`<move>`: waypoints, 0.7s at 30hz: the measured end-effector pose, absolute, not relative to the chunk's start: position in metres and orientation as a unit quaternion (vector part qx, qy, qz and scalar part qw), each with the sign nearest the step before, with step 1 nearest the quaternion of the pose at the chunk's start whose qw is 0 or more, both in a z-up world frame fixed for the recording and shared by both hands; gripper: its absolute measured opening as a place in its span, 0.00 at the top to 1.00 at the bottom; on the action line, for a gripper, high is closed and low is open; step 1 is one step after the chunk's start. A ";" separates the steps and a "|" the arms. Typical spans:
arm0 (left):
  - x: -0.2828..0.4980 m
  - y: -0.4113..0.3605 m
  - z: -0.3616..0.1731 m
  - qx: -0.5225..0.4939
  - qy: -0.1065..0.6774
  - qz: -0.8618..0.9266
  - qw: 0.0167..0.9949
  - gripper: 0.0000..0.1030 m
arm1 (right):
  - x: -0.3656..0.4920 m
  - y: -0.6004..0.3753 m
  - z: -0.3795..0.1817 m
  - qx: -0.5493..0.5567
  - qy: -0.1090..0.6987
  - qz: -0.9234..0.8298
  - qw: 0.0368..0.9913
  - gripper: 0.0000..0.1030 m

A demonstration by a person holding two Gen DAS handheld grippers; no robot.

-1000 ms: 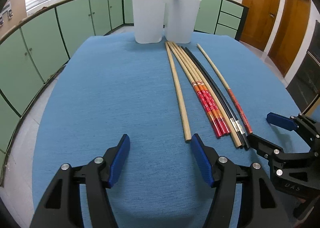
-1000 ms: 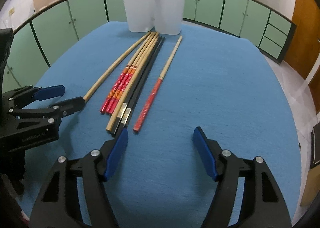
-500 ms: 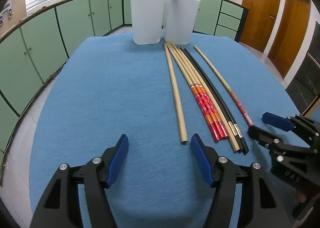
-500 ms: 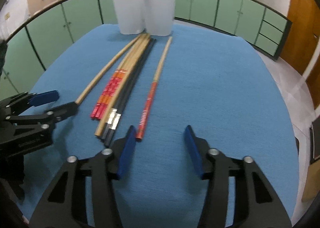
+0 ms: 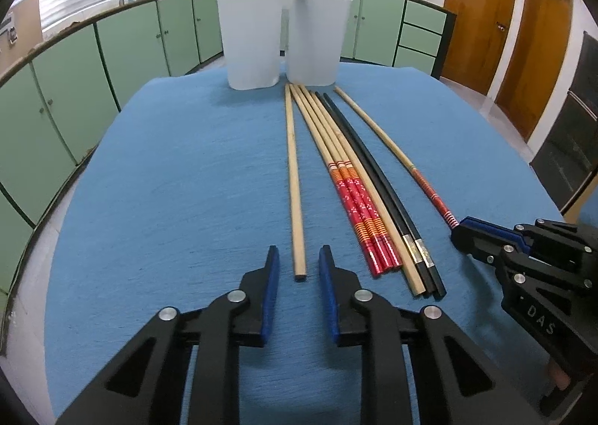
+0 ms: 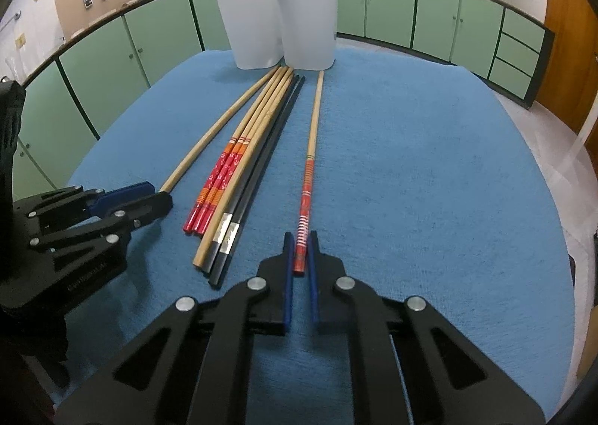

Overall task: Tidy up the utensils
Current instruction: 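Grasp the plain wooden chopstick with left while right lifts its chopstick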

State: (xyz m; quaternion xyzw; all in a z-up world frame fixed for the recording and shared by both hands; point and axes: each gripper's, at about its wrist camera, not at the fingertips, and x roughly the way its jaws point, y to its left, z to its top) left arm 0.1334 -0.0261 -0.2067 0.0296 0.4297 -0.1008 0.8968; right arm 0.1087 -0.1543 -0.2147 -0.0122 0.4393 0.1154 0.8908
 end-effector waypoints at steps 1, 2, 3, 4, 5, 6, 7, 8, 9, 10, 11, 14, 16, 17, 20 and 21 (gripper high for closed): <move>0.134 -0.027 -0.207 0.030 0.429 -0.100 0.897 0.82 | 0.109 -0.155 -0.215 -0.009 0.440 0.117 0.891 0.94; 0.134 -0.028 -0.206 0.029 0.429 -0.101 0.897 0.91 | 0.109 -0.157 -0.215 -0.005 0.440 0.118 0.890 0.94; 0.134 -0.028 -0.206 0.027 0.430 -0.102 0.897 0.93 | 0.110 -0.159 -0.214 0.000 0.441 0.120 0.889 0.95; 0.134 -0.027 -0.206 0.024 0.430 -0.102 0.897 0.93 | 0.110 -0.161 -0.214 0.002 0.442 0.119 0.889 0.95; 0.134 -0.026 -0.206 0.022 0.430 -0.103 0.897 0.93 | 0.111 -0.162 -0.213 0.002 0.442 0.118 0.889 0.95; 0.134 -0.025 -0.206 0.018 0.431 -0.105 0.896 0.93 | 0.111 -0.164 -0.213 0.001 0.442 0.116 0.889 0.95; 0.134 -0.024 -0.205 0.017 0.432 -0.106 0.896 0.93 | 0.111 -0.167 -0.212 0.002 0.443 0.115 0.889 0.95; 0.134 -0.023 -0.204 0.017 0.432 -0.106 0.895 0.94 | 0.112 -0.168 -0.211 0.003 0.443 0.115 0.889 0.95; 0.133 -0.022 -0.202 0.018 0.432 -0.107 0.895 0.94 | 0.112 -0.171 -0.209 0.005 0.442 0.115 0.889 0.95; 0.132 -0.020 -0.199 0.018 0.431 -0.108 0.896 0.94 | 0.112 -0.174 -0.206 0.006 0.440 0.114 0.891 0.95; 0.129 -0.018 -0.193 0.019 0.426 -0.107 0.898 0.94 | 0.112 -0.176 -0.204 0.005 0.437 0.113 0.892 0.95; 0.127 -0.013 -0.175 0.029 0.412 -0.105 0.904 0.94 | 0.114 -0.180 -0.191 -0.002 0.425 0.113 0.898 0.95; 0.125 -0.011 -0.160 0.037 0.400 -0.104 0.910 0.94 | 0.115 -0.182 -0.182 -0.009 0.415 0.113 0.903 0.95; 0.124 -0.010 -0.155 0.040 0.394 -0.103 0.912 0.94 | 0.116 -0.182 -0.176 -0.014 0.409 0.115 0.905 0.95; 0.124 -0.005 -0.134 0.044 0.377 -0.102 0.919 0.94 | 0.119 -0.185 -0.159 -0.018 0.395 0.119 0.911 0.95; 0.123 -0.003 -0.126 0.045 0.368 -0.102 0.923 0.94 | 0.120 -0.186 -0.153 -0.018 0.390 0.120 0.913 0.95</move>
